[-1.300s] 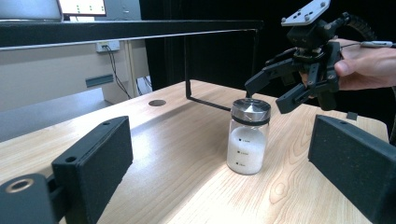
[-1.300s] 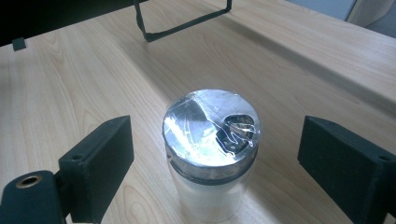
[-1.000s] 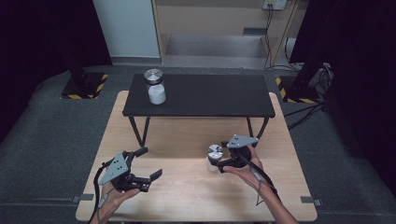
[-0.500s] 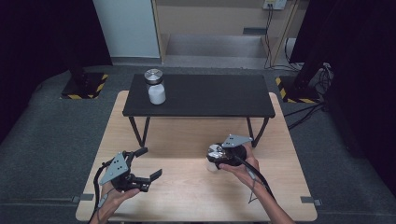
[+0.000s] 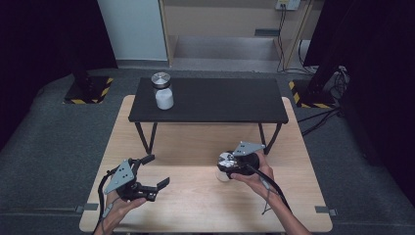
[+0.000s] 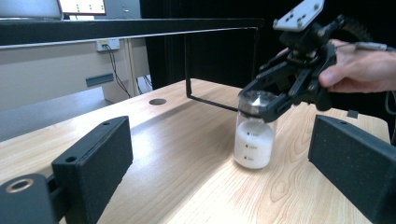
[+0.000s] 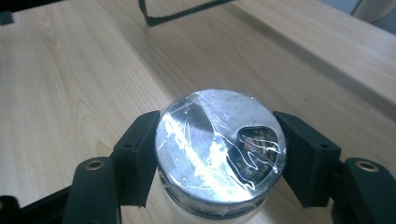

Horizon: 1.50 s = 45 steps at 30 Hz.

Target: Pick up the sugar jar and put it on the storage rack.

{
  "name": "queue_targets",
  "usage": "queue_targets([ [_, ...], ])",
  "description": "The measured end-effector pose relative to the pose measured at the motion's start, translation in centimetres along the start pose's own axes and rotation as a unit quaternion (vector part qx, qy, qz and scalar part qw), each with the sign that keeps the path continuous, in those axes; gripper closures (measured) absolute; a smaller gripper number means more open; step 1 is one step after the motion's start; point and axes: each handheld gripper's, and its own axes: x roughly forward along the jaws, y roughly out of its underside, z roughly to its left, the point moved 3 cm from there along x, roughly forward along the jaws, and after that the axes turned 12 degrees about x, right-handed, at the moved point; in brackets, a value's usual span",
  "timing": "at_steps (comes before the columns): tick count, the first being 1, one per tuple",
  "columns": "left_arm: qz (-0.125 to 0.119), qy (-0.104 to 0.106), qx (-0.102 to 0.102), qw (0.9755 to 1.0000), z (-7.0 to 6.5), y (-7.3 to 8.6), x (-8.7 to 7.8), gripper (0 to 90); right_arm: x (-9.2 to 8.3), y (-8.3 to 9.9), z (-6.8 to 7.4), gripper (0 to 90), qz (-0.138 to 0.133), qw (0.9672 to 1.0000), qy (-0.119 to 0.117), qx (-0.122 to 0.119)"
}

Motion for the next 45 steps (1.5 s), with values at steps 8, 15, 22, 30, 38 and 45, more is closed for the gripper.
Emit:
queue_targets([
  [8,0.001,0.001,0.001,1.0,0.0,0.0,0.1,5.1,-2.5,-2.8,0.8,35.2,0.002,0.9995,-0.016,-0.027],
  [15,0.007,0.006,0.004,0.9999,0.0,-0.1,0.2,5.2,-4.3,-5.1,1.2,35.2,-0.001,0.9978,-0.047,-0.047],
  [22,0.005,0.006,0.002,1.0,0.0,-0.1,0.1,5.2,-6.1,-7.9,1.5,35.2,0.0,0.9953,-0.067,-0.069],
  [30,0.006,0.003,0.002,1.0,0.0,0.0,0.1,5.2,-7.8,-10.8,1.1,35.2,-0.013,0.9925,-0.087,-0.084],
  [38,0.008,0.0,0.001,1.0,-0.1,0.0,-0.2,5.2,-8.3,-12.9,1.2,35.2,-0.015,0.9921,-0.086,-0.09],
  [45,0.009,-0.003,0.002,1.0,-0.2,0.0,-0.5,5.3,-8.4,-14.3,1.0,35.2,-0.018,0.9936,-0.078,-0.079],
])
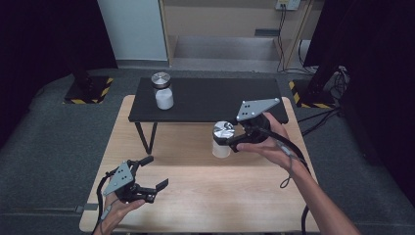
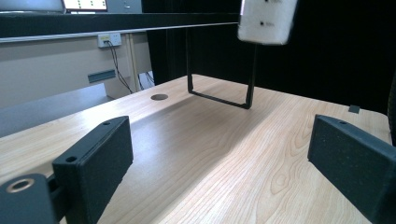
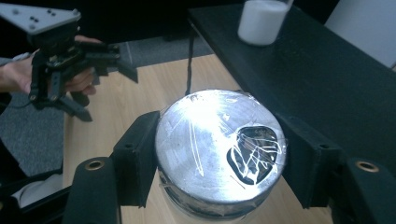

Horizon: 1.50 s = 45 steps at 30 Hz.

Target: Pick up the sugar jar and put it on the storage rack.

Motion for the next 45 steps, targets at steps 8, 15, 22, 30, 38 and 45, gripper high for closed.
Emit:
queue_targets([
  [8,0.001,0.003,0.0,1.0,0.0,0.0,0.1,5.4,-0.2,-2.0,-0.5,35.2,-0.013,0.9981,0.05,0.034],
  [15,0.002,0.006,0.002,1.0,0.1,0.0,0.2,5.4,0.0,-3.6,-2.0,35.2,-0.027,0.9933,0.089,0.068],
  [22,0.001,0.005,0.001,1.0,0.1,0.0,0.2,5.4,0.5,-5.4,-3.3,35.2,-0.039,0.9886,0.117,0.087],
  [30,0.0,0.005,0.0,1.0,0.2,0.1,0.1,5.5,1.5,-7.4,-4.7,35.2,-0.029,0.9799,0.167,0.105],
  [38,-0.006,0.0,0.013,0.9999,0.3,0.1,0.2,5.6,1.8,-7.7,-6.1,35.2,-0.021,0.9702,0.204,0.129],
  [45,0.003,0.009,-0.008,0.9999,0.2,0.0,0.0,5.6,1.7,-7.4,-6.8,35.1,-0.012,0.9666,0.216,0.138],
])
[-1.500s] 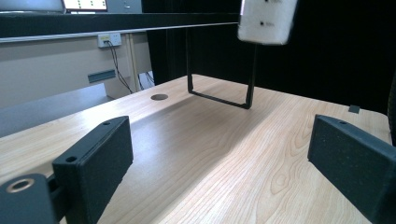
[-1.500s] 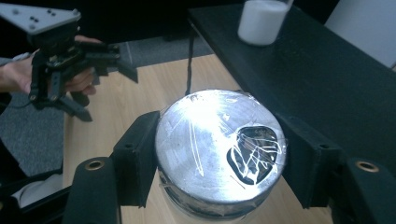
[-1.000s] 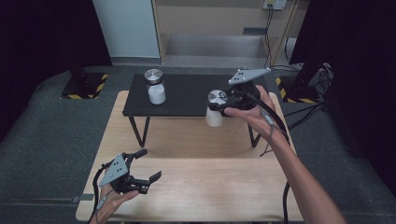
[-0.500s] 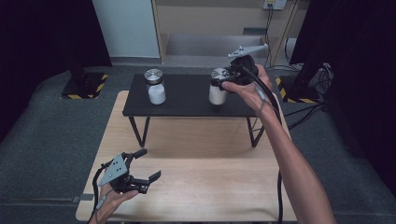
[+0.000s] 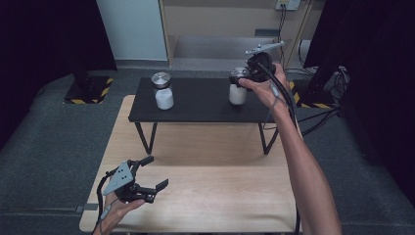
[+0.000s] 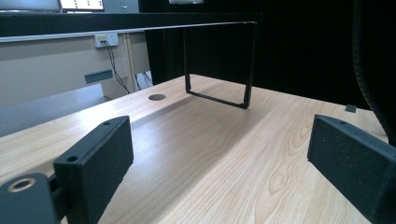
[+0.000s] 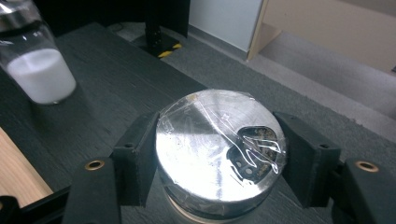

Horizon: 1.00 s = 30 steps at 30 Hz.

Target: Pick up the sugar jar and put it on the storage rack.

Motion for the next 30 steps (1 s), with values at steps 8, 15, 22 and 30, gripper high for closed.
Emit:
queue_targets([
  [8,-0.002,-0.001,0.011,0.9999,0.1,0.1,0.1,5.7,0.6,1.5,-1.5,35.1,-0.006,0.9993,-0.014,0.035],
  [15,-0.002,-0.001,0.011,0.9999,0.1,0.1,0.1,5.7,0.7,2.5,-2.0,17.1,-0.03,0.9976,-0.036,0.051],
  [22,-0.003,0.0,0.01,0.9999,0.0,0.0,0.1,5.7,-2.4,3.1,-2.2,7.0,-0.072,0.9946,-0.051,0.054],
  [30,-0.006,0.001,0.008,1.0,-0.2,0.0,0.2,5.7,-7.2,5.4,-3.0,7.0,-0.108,0.992,-0.058,0.03],
])
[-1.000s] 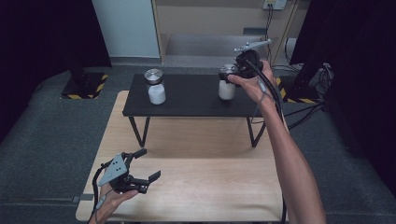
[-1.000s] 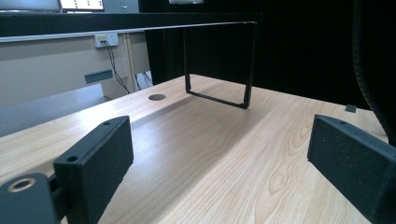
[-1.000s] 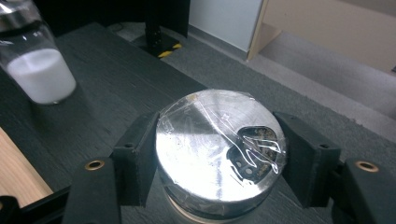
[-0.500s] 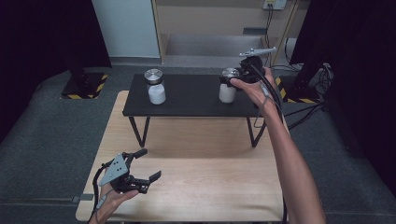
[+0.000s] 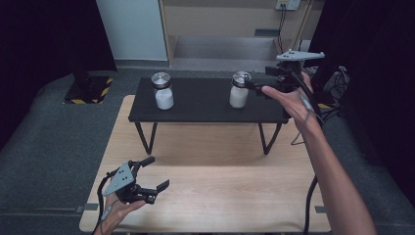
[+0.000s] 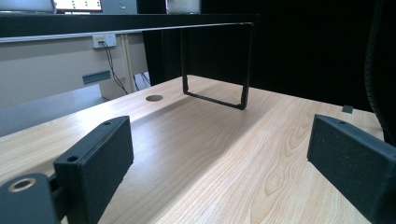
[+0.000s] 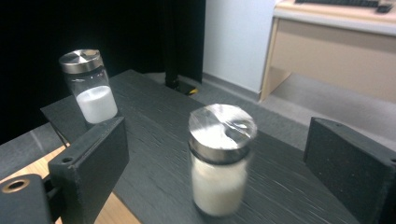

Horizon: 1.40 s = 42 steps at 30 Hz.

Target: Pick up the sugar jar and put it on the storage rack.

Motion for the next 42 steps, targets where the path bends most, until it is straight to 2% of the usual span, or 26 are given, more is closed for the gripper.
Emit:
queue_targets([
  [12,0.0,-0.001,-0.002,1.0,0.0,0.0,0.0,5.7,-7.0,3.3,-1.8,7.0,-0.03,0.9994,0.013,0.003],
  [16,0.002,-0.001,0.0,1.0,-0.1,0.0,0.0,5.7,-8.4,3.6,-2.0,7.0,-0.039,0.9992,0.011,-0.001],
  [20,0.002,-0.001,0.001,1.0,-0.1,0.0,0.0,5.7,-9.1,4.1,-1.8,7.0,-0.043,0.999,0.006,-0.008],
  [25,0.002,0.0,0.001,1.0,-0.1,0.0,0.0,5.7,-9.3,5.5,-1.5,7.6,-0.048,0.9981,-0.024,-0.028],
  [28,0.002,-0.001,0.001,1.0,-0.1,0.0,0.0,5.7,-9.2,6.9,-1.1,8.9,-0.061,0.9958,-0.048,-0.048],
  [32,0.003,0.001,0.002,1.0,-0.2,0.0,0.0,5.7,-8.6,8.5,-0.9,8.9,-0.064,0.9927,-0.085,-0.056],
  [34,0.003,0.001,0.003,1.0,-0.2,-0.1,0.0,5.8,-8.3,9.1,-0.7,8.9,-0.068,0.9906,-0.104,-0.058],
  [36,0.003,0.001,0.002,1.0,-0.2,-0.1,0.0,5.7,-8.0,9.5,-0.5,8.8,-0.067,0.9883,-0.118,-0.07],
  [42,0.003,0.003,0.003,1.0,-0.2,0.0,0.0,5.8,-7.3,10.9,0.2,8.9,-0.065,0.9796,-0.166,-0.093],
])
